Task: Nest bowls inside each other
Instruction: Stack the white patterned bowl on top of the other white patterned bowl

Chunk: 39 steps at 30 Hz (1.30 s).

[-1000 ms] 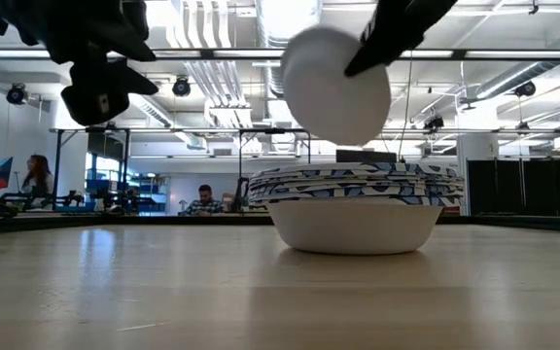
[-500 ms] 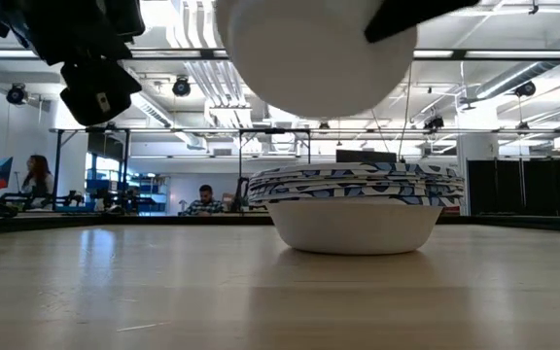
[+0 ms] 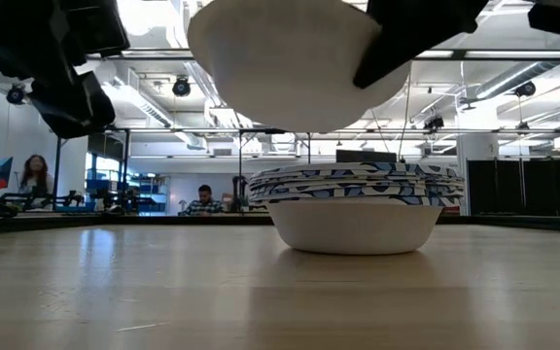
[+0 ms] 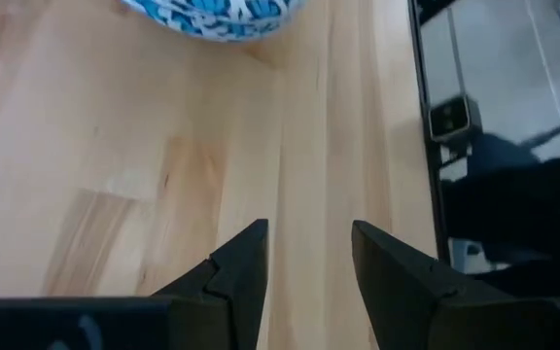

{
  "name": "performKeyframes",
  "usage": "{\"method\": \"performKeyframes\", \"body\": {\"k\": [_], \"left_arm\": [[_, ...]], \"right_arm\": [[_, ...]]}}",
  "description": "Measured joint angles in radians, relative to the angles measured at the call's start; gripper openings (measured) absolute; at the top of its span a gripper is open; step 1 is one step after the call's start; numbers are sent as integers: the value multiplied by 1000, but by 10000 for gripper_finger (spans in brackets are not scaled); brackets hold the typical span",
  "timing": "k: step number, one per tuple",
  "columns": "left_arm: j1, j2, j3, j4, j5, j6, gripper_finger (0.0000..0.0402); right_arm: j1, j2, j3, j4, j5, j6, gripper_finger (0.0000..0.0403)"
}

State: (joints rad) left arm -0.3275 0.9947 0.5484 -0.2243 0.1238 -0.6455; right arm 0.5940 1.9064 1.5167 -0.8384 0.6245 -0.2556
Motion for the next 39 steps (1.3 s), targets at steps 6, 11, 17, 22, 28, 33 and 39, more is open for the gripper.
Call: {"method": "performKeyframes", "body": {"k": [6, 11, 17, 22, 28, 33, 39], "left_arm": [[0, 0, 0, -12, 14, 78, 134], [-1, 0, 0, -12, 14, 111, 134], [-1, 0, 0, -13, 13, 112, 134], [-1, 0, 0, -13, 13, 138, 134], [-1, 0, 0, -14, 12, 138, 134], [-1, 0, 0, -19, 9, 136, 134], [-1, 0, 0, -19, 9, 136, 134]], "right_arm": [[12, 61, 49, -82, 32, 124, 13], [19, 72, 61, -99, 19, 161, 13], [26, 72, 54, -151, -28, 246, 13], [26, 82, 20, -199, -35, 300, 13], [-1, 82, 6, -201, -117, 335, 13], [-17, 82, 6, -199, -164, 398, 13], [-37, 82, 6, -187, -204, 402, 24]]}}
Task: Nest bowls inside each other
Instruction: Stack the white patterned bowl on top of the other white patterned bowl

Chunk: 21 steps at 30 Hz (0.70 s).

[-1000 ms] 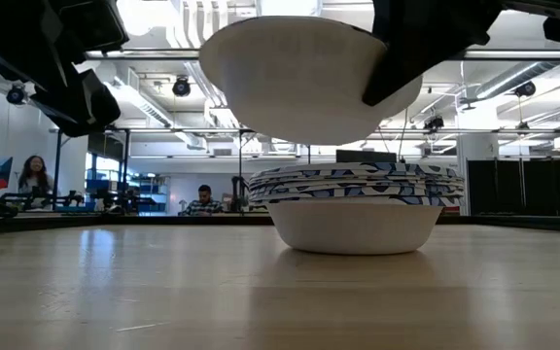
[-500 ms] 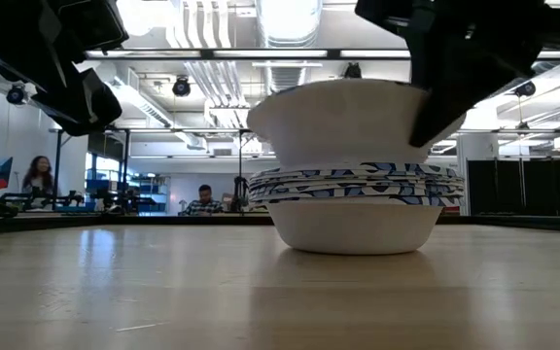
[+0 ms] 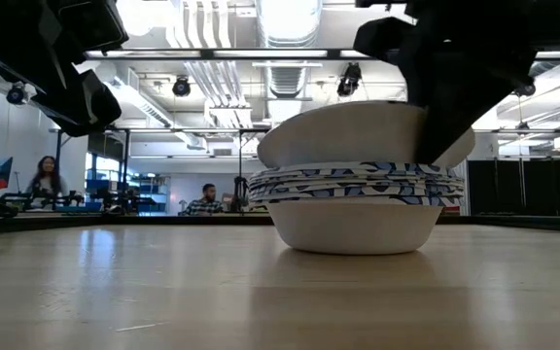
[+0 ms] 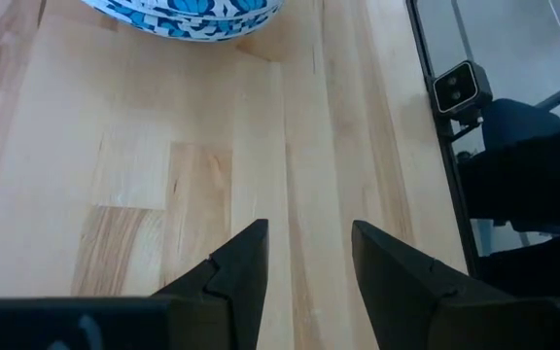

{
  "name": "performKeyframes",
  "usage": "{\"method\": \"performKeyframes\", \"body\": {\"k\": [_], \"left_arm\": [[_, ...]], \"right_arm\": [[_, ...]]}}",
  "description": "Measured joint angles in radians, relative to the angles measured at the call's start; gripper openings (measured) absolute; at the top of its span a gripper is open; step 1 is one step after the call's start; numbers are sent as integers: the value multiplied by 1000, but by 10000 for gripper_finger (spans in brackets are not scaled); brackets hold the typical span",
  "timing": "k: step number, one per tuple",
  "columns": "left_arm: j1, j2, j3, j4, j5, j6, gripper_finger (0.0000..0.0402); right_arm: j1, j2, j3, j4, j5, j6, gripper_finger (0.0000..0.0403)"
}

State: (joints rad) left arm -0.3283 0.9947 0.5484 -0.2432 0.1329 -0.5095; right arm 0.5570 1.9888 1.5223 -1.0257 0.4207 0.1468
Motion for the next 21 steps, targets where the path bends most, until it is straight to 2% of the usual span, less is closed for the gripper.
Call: {"method": "performKeyframes", "body": {"k": [12, 18, 21], "left_arm": [[0, 0, 0, 1, 0, -7, 134], [0, 0, 0, 0, -8, -8, 134], [0, 0, 0, 3, -15, -7, 134]], "right_arm": [[-13, -32, 32, 21, -5, 29, 122], [-15, -132, 67, 87, -2, 19, 124], [-21, -170, 60, 111, -7, 82, 114]]}}
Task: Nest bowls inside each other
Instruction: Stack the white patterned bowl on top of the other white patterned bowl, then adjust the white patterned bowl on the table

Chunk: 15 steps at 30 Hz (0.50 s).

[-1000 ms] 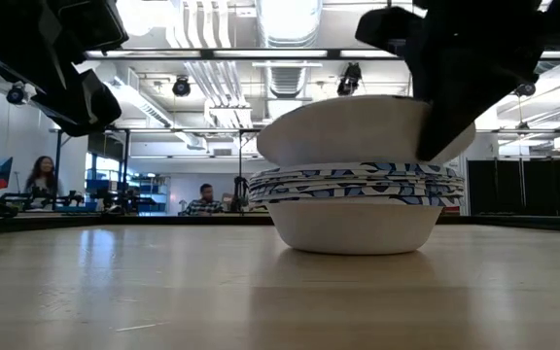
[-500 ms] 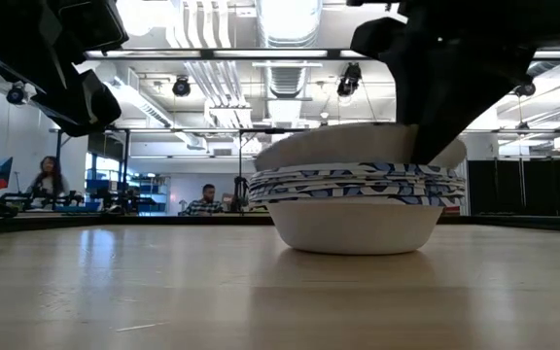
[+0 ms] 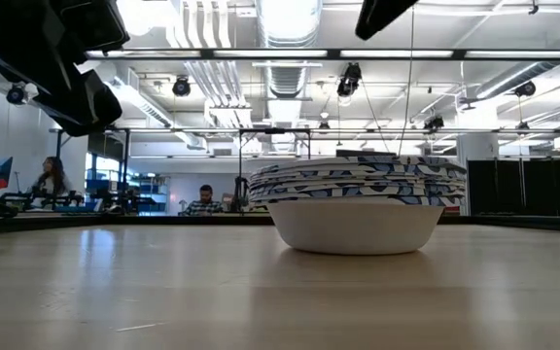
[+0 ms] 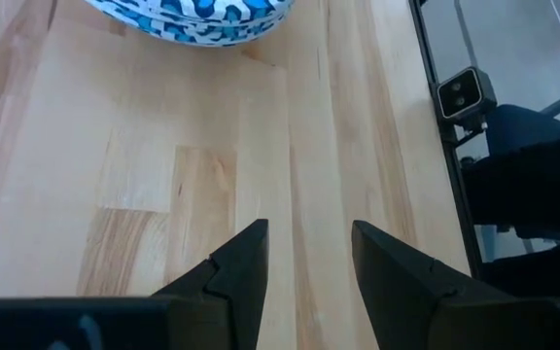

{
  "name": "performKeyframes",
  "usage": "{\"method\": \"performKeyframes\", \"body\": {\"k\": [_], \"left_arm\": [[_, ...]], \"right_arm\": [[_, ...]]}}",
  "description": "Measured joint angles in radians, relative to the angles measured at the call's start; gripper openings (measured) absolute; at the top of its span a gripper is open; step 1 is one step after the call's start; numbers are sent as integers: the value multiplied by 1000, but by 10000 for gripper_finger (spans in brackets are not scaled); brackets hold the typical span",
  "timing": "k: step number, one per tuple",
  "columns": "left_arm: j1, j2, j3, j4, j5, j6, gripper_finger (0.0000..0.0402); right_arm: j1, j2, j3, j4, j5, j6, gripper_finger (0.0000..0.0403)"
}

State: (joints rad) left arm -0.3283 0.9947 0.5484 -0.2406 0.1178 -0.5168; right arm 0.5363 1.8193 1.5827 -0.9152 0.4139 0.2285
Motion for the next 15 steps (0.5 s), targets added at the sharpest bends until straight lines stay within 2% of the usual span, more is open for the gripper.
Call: {"method": "performKeyframes", "body": {"k": [4, 10, 15], "left_arm": [[1, 0, 0, 0, -8, 0, 134], [1, 0, 0, -3, -21, 1, 134], [1, 0, 0, -3, -21, 4, 134]], "right_arm": [[-19, -5, -10, -3, -60, 85, 96], [-66, 38, -58, 12, -281, 206, 55], [-90, 57, -83, 39, -295, 236, 15]]}}
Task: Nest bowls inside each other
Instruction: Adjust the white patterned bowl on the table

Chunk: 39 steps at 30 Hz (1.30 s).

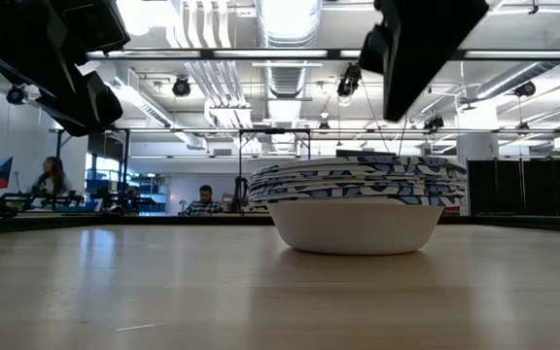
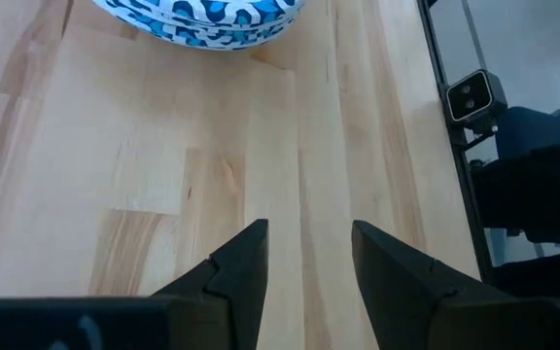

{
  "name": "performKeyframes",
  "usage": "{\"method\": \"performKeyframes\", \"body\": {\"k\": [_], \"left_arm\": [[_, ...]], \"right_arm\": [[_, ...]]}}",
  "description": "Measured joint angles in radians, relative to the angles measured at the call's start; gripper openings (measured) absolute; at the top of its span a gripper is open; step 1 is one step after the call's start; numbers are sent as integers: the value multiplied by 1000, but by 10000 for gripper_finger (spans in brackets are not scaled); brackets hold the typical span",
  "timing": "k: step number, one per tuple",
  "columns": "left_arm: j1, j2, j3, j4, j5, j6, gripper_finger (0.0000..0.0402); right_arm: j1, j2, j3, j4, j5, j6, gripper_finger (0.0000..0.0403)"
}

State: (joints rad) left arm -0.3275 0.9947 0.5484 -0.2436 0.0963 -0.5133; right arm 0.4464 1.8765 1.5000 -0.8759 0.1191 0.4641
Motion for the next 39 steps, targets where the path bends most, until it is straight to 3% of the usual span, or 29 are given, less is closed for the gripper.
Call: {"method": "performKeyframes", "body": {"k": [13, 18, 24, 28, 32, 39], "left_arm": [[0, 0, 0, 25, 0, -2, 134], [35, 0, -1, 180, -21, -3, 134], [185, 40, 0, 393, -9, -4, 134], [301, 158, 43, 421, 110, -3, 134], [347, 326, 87, 489, 244, 19, 134], [346, 536, 130, 697, 270, 93, 134]], "right_arm": [[-24, 10, -50, 47, -64, -20, 9], [-35, 10, -52, 44, -67, -27, 9], [-51, 9, -62, 37, -69, 69, 9], [-54, -14, -93, 23, -67, 171, 9], [-40, -60, -171, 56, -61, 273, 9], [16, -228, -423, 361, 114, 524, 9]]}}
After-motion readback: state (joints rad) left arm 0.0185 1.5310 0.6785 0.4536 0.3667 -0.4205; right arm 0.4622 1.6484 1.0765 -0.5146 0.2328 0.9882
